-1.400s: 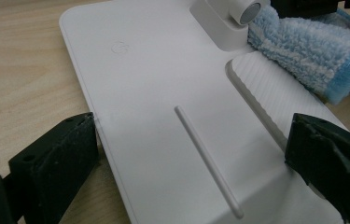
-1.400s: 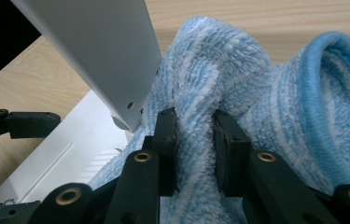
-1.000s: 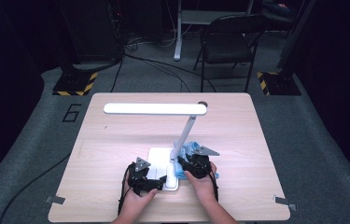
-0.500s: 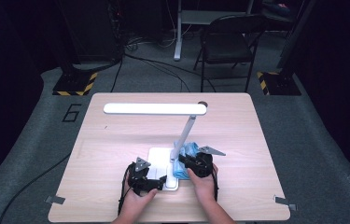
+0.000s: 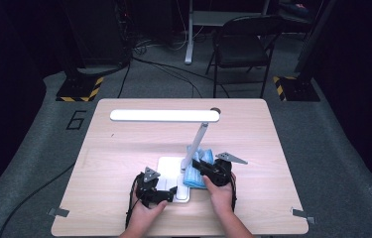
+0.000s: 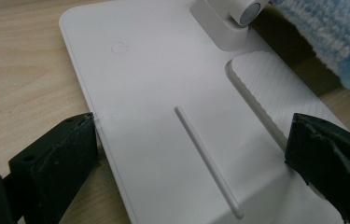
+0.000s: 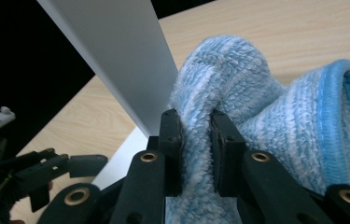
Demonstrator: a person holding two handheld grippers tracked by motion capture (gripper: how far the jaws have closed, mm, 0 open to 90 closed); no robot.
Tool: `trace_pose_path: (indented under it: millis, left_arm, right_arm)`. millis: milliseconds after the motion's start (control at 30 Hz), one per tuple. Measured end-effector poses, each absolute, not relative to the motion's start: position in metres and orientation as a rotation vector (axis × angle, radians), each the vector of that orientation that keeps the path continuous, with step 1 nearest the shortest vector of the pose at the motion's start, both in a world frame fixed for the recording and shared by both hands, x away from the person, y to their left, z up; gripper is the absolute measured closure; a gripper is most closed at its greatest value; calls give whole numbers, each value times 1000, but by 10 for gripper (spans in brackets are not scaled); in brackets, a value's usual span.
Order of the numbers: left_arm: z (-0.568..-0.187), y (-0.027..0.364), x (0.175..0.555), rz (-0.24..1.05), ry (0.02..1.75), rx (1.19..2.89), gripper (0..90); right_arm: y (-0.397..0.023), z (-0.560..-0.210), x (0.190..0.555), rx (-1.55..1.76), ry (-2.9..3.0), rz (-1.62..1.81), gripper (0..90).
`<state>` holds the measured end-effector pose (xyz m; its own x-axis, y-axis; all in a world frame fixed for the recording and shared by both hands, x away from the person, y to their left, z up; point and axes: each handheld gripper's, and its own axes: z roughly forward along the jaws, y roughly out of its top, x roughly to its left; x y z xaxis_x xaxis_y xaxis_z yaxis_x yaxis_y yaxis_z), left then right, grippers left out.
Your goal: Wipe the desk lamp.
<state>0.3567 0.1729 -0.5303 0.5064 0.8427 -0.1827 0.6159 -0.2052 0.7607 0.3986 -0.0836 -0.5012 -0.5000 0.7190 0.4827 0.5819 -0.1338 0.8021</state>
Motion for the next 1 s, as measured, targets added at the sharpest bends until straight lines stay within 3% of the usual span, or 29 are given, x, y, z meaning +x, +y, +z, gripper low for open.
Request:
trace_pose_path:
  millis: [1000]
  left_arm:
    - [-530, 172, 356, 342, 1207, 1919, 24]
  right_arm:
    - [-111, -405, 391, 1335, 1914, 1819, 762]
